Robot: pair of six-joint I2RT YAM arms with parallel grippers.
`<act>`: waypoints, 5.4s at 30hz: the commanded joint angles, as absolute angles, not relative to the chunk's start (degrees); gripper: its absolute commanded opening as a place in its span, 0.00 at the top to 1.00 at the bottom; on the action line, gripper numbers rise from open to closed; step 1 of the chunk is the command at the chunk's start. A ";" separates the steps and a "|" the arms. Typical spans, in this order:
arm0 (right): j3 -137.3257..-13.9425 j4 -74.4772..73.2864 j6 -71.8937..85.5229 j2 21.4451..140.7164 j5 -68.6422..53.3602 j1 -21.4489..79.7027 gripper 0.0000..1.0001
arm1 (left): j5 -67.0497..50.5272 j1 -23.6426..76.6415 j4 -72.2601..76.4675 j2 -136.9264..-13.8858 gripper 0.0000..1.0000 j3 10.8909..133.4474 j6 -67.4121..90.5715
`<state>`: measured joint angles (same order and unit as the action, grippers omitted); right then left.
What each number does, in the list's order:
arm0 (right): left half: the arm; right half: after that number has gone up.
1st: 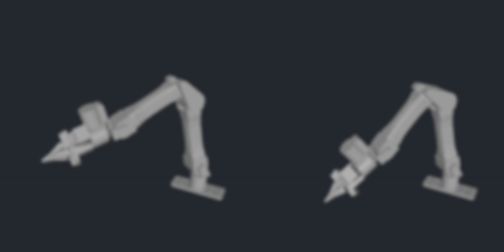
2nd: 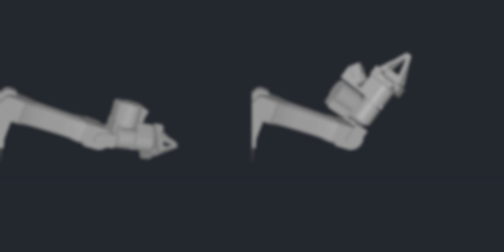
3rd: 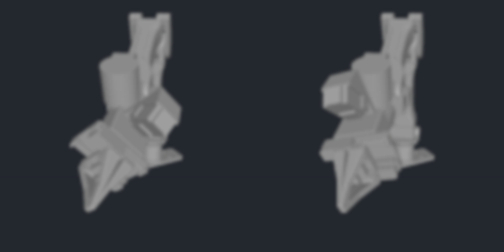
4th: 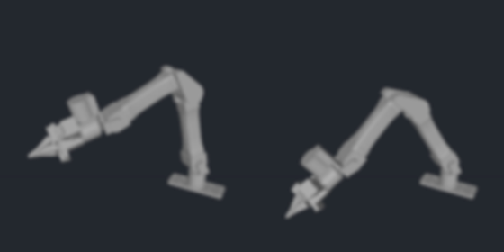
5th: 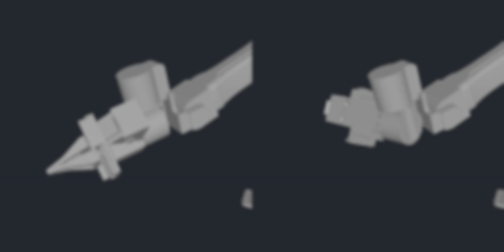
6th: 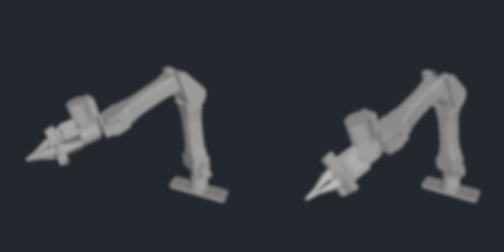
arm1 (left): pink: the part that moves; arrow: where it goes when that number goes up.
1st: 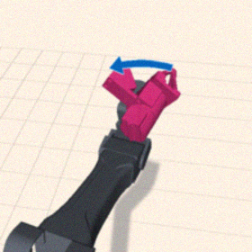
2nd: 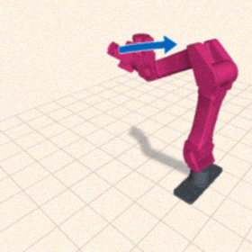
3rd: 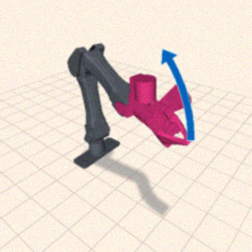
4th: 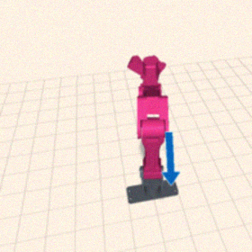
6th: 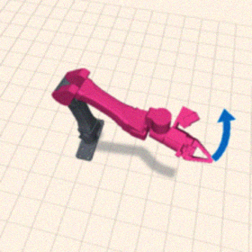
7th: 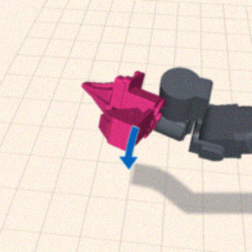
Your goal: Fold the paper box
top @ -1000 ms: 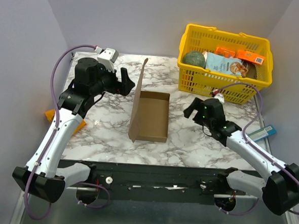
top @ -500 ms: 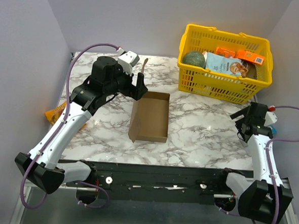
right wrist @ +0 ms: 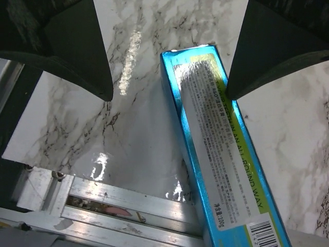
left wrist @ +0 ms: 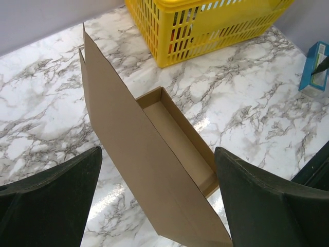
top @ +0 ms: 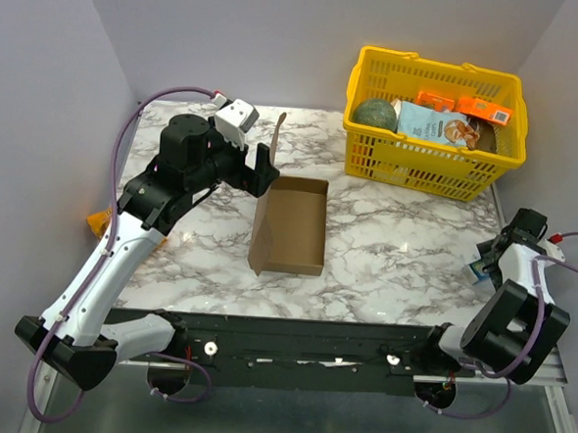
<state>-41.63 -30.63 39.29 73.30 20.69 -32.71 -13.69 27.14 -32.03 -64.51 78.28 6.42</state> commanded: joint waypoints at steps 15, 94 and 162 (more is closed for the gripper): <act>-40.17 -19.95 31.91 78.32 15.64 -33.05 0.07 | -10.37 27.33 -30.94 -62.67 0.01 76.99 3.87; -46.67 -12.57 40.17 73.83 7.11 38.76 0.14 | -10.63 7.38 -18.27 -71.08 0.01 59.65 11.17; -49.31 11.16 8.79 75.24 -24.79 14.33 0.03 | -39.47 7.91 -26.19 -29.70 0.05 45.44 4.49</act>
<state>-50.72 9.47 8.93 75.44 -22.94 14.87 -36.16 6.72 -23.40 -26.04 43.66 6.79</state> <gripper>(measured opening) 0.966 0.972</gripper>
